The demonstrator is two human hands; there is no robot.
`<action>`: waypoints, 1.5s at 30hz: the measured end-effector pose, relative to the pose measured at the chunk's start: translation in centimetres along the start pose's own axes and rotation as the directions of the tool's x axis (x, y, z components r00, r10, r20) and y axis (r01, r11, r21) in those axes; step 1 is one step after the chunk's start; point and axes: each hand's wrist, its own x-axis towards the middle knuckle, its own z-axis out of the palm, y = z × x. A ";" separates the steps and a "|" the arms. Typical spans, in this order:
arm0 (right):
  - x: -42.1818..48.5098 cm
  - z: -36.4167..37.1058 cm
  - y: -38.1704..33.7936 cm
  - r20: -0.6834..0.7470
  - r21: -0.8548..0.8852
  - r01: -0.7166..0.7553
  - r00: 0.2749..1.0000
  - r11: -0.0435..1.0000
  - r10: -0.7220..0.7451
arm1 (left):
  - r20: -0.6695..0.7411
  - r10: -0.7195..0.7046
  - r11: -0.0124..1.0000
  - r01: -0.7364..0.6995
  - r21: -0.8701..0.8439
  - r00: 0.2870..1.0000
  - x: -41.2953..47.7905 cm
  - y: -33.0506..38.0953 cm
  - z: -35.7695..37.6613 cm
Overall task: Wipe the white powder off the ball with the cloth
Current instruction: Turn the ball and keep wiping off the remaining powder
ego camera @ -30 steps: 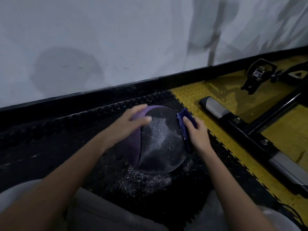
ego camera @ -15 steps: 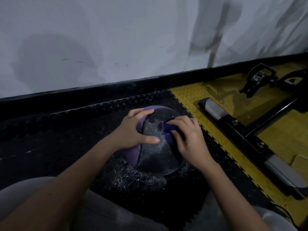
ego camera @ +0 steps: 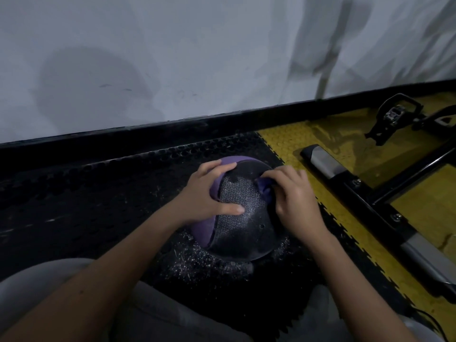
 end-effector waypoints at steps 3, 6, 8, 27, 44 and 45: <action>0.5 0.1 2.0 -0.041 0.015 -0.177 0.983 0.984 0.177 | 0.024 -0.008 1.000 0.007 0.031 1.000 0.2 0.4 0.3; -0.2 0.3 -0.3 -0.088 -0.007 -0.118 0.989 0.993 0.117 | 0.017 -0.028 0.999 0.027 0.032 0.999 0.3 0.5 0.5; -0.9 0.3 -2.6 -0.070 -0.060 0.013 0.997 0.998 -0.018 | -0.011 -0.029 0.999 0.030 0.019 1.000 0.2 0.4 0.5; 0.6 0.2 0.3 -0.020 0.001 -0.141 0.990 0.990 0.141 | -0.047 -0.034 0.998 0.036 0.053 0.998 -0.5 0.7 1.1; -0.9 0.7 2.8 0.012 0.251 -0.310 0.948 0.917 0.318 | 0.034 -0.098 0.974 0.089 0.207 0.995 0.3 1.1 0.0; -1.2 0.8 2.8 0.011 0.278 -0.314 0.946 0.908 0.324 | 0.075 -0.106 0.973 0.088 0.213 0.992 0.3 1.1 -0.3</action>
